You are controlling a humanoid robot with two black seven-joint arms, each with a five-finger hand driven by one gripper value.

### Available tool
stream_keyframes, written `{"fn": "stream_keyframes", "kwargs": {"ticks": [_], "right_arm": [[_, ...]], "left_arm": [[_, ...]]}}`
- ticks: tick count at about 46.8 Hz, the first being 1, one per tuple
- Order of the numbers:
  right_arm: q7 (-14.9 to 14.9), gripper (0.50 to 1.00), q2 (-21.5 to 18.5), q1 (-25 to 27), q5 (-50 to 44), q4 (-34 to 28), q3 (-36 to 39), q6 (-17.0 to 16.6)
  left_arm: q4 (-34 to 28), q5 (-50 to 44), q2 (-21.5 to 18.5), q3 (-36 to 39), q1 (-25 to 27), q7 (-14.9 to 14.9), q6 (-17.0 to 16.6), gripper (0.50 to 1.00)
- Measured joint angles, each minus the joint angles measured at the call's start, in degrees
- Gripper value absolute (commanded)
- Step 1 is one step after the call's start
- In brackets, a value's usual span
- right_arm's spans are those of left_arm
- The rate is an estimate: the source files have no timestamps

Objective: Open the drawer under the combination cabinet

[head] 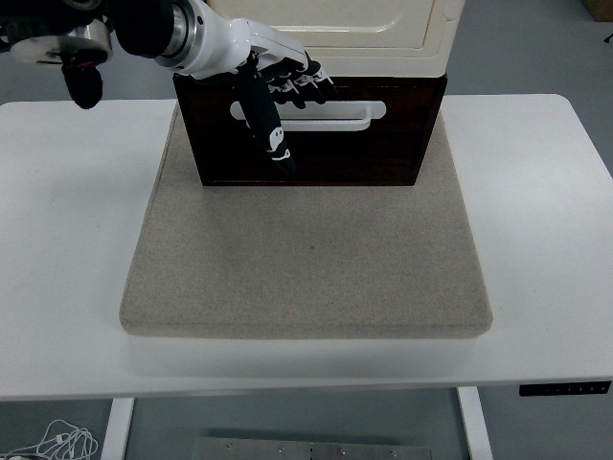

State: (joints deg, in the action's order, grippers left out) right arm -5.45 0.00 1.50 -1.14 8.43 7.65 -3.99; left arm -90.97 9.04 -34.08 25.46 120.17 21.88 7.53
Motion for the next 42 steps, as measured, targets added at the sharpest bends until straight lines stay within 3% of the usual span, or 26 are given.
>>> {"fn": "stream_keyframes", "kwargs": {"ticks": [23, 42], "right_arm": [[0.0, 0.926, 0.0, 0.0, 0.0, 0.0, 0.0, 0.0], [0.0, 0.926, 0.0, 0.0, 0.0, 0.0, 0.0, 0.0]], "left_arm": [[4.7, 0.1, 5.5, 0.6, -4.9, -0.1, -6.2, 1.0], [7.5, 0.0, 7.8, 0.5, -6.6, -0.5, -6.6, 1.0]]}}
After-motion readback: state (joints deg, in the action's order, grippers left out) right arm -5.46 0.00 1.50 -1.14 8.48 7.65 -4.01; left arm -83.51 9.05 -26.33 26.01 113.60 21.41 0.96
